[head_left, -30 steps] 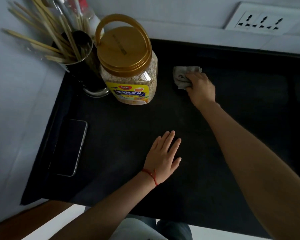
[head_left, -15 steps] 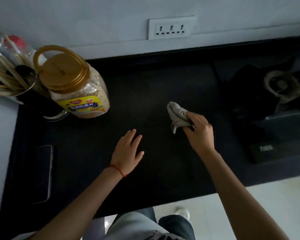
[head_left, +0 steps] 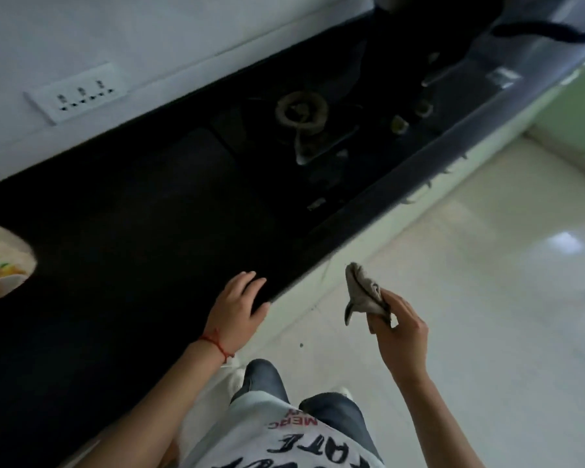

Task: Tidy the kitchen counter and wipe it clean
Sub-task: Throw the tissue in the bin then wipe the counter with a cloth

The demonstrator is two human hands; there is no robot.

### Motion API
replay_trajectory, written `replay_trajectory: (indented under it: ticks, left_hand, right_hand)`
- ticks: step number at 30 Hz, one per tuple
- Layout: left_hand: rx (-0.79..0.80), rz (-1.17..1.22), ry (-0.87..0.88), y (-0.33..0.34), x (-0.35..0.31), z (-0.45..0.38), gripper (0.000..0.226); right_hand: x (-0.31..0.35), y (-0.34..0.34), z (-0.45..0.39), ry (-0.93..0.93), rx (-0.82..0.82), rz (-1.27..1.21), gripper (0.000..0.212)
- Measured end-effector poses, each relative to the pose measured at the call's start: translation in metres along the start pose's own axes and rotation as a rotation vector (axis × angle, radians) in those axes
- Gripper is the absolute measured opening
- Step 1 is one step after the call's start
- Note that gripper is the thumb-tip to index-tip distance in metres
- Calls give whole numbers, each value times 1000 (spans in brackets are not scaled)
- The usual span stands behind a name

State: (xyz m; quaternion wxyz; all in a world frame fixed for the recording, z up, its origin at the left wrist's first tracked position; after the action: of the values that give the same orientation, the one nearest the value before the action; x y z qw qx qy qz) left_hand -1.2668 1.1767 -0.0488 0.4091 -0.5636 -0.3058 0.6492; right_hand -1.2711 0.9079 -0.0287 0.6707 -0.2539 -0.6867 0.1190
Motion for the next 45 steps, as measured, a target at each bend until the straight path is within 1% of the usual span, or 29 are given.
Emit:
replay_trajectory:
  ticks: [2, 4, 6, 8, 9, 10, 12, 13, 16, 19, 21, 23, 26, 28, 31, 35, 40, 42, 45]
  left_hand:
    - [45, -7, 114, 27, -53, -13, 65]
    - [98, -5, 197, 52, -100, -23, 62]
    - [190, 57, 205, 77, -137, -32, 69]
    - [304, 132, 145, 103, -161, -41, 77]
    - [347, 174, 94, 116, -168, -46, 74]
    - [373, 209, 25, 128, -172, -52, 63]
    - [398, 272, -103, 149, -177, -66, 35]
    - [414, 287, -146, 159, -178, -73, 29]
    - [484, 255, -195, 187, -188, -98, 24]
    - [532, 239, -275, 213, -203, -134, 20]
    - [538, 265, -344, 235, -213, -165, 30]
    - [558, 293, -419, 255, -229, -194, 32]
    - [604, 321, -532, 274, -271, -232, 22]
    - [646, 330, -577, 289, -305, -258, 17]
    - [703, 340, -561, 314, -370, -303, 17]
    - [788, 352, -438, 342, -480, -356, 16]
    - [778, 413, -342, 378, -595, -417, 9]
    - [761, 447, -352, 392, -628, -436, 11]
    - [717, 499, -426, 408, -662, -457, 19]
  right_hand:
    - [-38, -38, 14, 115, -54, 2, 38]
    - [-75, -76, 29, 252, -125, 15, 26]
    - [-107, -111, 44, 384, -198, 42, 26]
    - [-134, -142, 59, 501, -268, 46, 28]
    - [-146, -155, 65, 562, -301, 33, 28]
    - [-159, -167, 70, 623, -334, 13, 27]
    - [-184, -187, 76, 725, -378, -13, 24]
    - [-195, -197, 77, 767, -395, -15, 22]
    - [-229, -223, 68, 860, -449, -59, 19]
    - [-259, -249, 44, 920, -471, -83, 19]
    - [-279, -267, 22, 951, -472, -94, 20]
    - [-298, -287, -2, 988, -479, -88, 19]
    - [-323, -321, -34, 1072, -493, -79, 17]
    - [-334, -343, -54, 1118, -494, -80, 15]
    - [-349, -377, -84, 1153, -523, -96, 15]
    - [-368, -422, -119, 1172, -590, -116, 12]
    - [-412, -483, -167, 1175, -612, -130, 10]
    - [-434, -511, -192, 1167, -599, -137, 10]
    - [-464, -555, -230, 1141, -547, -130, 13]
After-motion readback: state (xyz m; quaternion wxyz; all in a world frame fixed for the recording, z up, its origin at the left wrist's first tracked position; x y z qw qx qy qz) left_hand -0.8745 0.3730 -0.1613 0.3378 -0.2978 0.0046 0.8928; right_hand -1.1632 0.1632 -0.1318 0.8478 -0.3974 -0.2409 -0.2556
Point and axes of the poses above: each hand's wrist, its own z-axis away from the middle knuckle, its own y-axis out of the palm, x = y × z, the point moved 6 cm from there along -z, towards the middle knuckle, and after that the axes turned 2 degrees about y, right-handed, at the moved point
